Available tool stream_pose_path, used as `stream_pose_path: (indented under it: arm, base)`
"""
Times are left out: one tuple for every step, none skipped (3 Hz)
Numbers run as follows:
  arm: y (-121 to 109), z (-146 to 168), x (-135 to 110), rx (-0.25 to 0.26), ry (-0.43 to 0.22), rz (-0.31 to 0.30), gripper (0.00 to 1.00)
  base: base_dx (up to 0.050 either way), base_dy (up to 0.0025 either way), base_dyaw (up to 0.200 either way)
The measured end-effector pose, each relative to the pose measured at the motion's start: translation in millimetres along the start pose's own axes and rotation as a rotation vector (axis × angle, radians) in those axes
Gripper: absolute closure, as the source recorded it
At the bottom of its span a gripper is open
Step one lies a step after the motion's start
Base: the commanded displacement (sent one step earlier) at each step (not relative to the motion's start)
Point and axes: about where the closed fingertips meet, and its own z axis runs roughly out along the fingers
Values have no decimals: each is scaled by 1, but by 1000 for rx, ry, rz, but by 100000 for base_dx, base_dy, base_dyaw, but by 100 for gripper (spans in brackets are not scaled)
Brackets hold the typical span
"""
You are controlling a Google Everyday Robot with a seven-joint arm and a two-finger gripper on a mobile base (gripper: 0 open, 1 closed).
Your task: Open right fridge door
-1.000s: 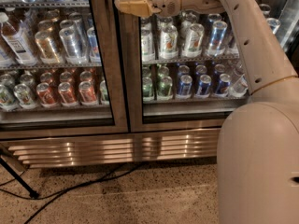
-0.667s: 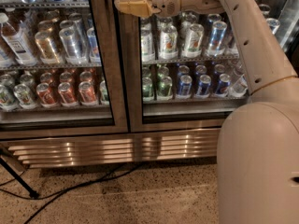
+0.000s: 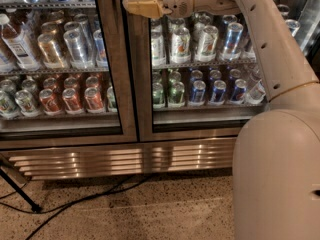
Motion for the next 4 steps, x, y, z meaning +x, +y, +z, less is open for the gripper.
stream_pose_path:
  arm:
    - [0,0,0,0,0,0,58]
    - [0,0,0,0,0,0,35]
    - [0,0,0,0,0,0,11]
    - [0,0,0,0,0,0,0]
  base:
    - [0,0,0]
    - [0,0,0]
    - [0,0,0]
    - [0,0,0]
